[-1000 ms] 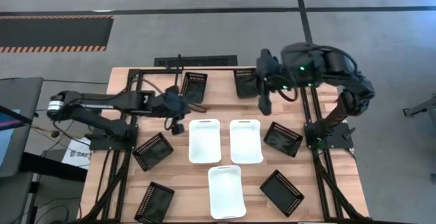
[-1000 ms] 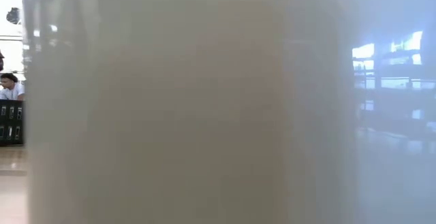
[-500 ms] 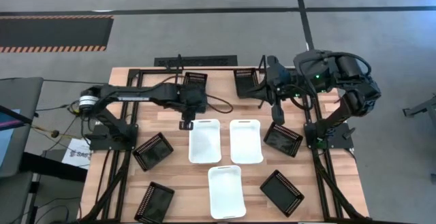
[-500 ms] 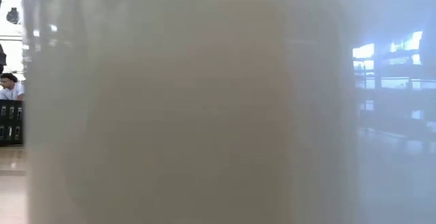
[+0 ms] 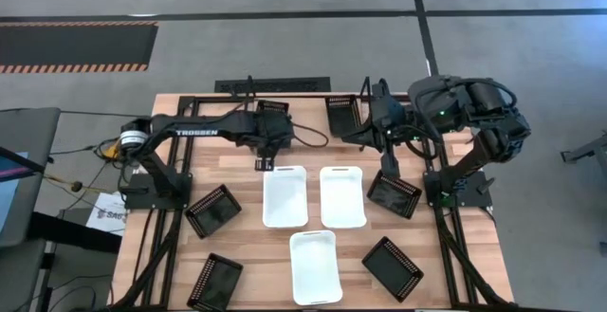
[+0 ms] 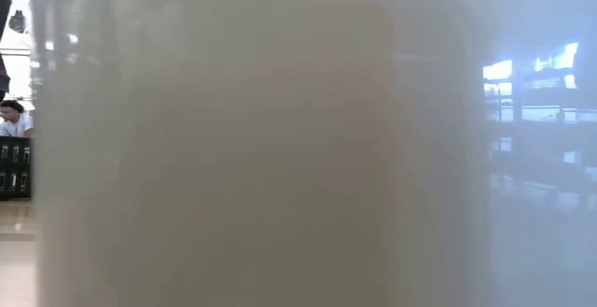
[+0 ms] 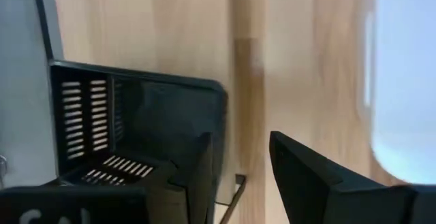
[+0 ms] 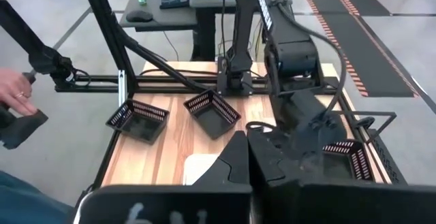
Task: Stack baskets on shelf by color
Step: Adjust the black bins
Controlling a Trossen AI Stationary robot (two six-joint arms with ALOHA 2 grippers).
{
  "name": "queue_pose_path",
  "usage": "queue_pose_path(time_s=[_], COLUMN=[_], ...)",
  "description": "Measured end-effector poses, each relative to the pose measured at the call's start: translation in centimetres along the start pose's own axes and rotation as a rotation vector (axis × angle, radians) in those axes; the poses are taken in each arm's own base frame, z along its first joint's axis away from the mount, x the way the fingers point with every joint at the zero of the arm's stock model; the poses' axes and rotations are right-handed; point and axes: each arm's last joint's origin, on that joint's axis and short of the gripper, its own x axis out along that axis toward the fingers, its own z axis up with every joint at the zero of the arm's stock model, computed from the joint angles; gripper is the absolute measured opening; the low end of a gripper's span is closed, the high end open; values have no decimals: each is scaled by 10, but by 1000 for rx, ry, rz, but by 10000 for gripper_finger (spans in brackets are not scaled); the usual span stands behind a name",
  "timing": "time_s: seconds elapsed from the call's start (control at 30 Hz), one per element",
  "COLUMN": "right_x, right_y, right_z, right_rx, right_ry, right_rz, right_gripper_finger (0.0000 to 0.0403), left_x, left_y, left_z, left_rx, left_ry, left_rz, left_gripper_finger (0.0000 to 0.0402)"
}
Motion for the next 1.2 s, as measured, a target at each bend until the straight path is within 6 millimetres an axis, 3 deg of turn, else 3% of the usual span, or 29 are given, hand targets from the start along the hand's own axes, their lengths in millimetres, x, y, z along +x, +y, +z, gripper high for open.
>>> queue_pose_path(time_s=[0.37, 1.2], right_x=[0, 0], right_y=[0, 0], right_z=[0, 3], right_rx=[0, 7], right_ry=[3, -33], right_rz=[1, 5], right_gripper_finger=[1, 1], left_x=[8, 15], left_y=[24, 43], left_z=[-9, -24], left_rx=[-57, -11], left_ry=[-22, 0], left_rz=[-85, -199], left_gripper_finger=[135, 135])
